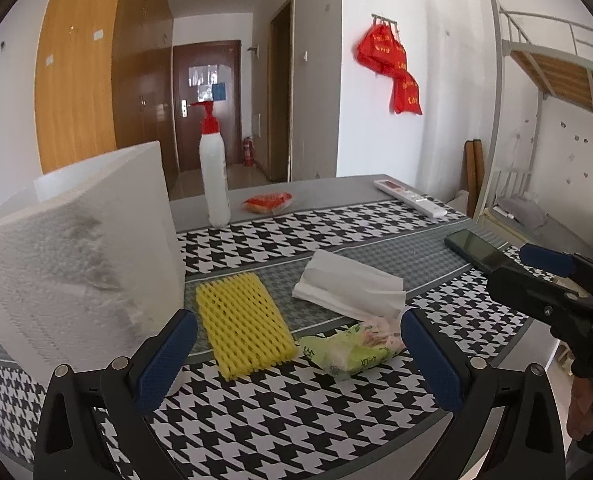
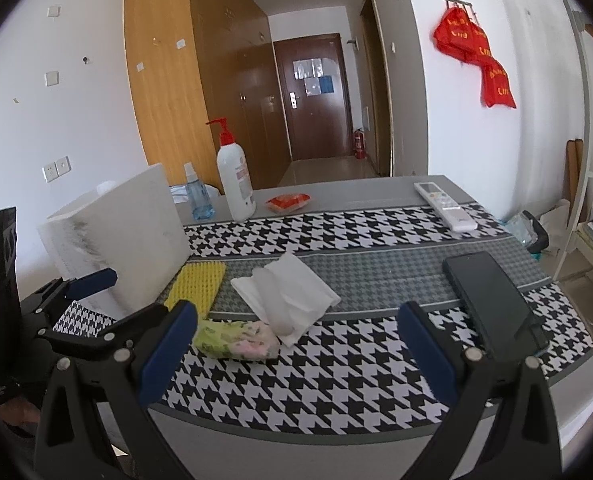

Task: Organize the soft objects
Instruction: 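Move both tools toward the yellow mesh sponge and white tissue, then close the left gripper on the yellow mesh sleeve while the right gripper grasps the white tissue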

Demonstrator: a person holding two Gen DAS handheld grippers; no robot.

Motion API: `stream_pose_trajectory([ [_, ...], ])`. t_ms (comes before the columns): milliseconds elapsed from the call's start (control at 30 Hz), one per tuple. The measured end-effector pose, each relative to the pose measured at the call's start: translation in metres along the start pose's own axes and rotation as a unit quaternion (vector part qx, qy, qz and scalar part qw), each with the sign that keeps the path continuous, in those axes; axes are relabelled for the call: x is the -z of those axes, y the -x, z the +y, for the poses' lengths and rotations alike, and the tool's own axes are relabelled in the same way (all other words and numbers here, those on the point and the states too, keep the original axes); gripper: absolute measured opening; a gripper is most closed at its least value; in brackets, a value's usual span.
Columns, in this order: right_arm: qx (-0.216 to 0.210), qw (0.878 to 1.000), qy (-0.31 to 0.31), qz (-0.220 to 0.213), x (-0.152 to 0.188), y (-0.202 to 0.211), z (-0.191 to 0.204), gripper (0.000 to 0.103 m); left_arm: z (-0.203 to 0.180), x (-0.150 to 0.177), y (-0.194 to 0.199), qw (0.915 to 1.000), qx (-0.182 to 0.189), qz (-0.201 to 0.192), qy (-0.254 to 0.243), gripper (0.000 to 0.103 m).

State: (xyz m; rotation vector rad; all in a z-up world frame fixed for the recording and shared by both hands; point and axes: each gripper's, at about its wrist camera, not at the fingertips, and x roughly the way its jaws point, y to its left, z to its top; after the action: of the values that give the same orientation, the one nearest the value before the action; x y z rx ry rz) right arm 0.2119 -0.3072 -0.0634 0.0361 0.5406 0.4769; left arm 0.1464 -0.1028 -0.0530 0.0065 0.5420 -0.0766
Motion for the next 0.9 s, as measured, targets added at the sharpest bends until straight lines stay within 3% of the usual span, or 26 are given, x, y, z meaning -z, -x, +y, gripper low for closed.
stream_pose_trajectory([
  [400, 0.002, 1.000, 0.014, 0.024, -0.008, -0.028, -0.007, 0.101, 0.000, -0.011, -0.028, 0.9993, -0.032, 0.020, 0.002, 0.100],
  [900, -0.016, 0.998, 0.026, 0.047, -0.012, -0.058, -0.007, 0.101, 0.010, -0.008, -0.063, 0.9950, -0.073, 0.066, 0.016, 0.091],
])
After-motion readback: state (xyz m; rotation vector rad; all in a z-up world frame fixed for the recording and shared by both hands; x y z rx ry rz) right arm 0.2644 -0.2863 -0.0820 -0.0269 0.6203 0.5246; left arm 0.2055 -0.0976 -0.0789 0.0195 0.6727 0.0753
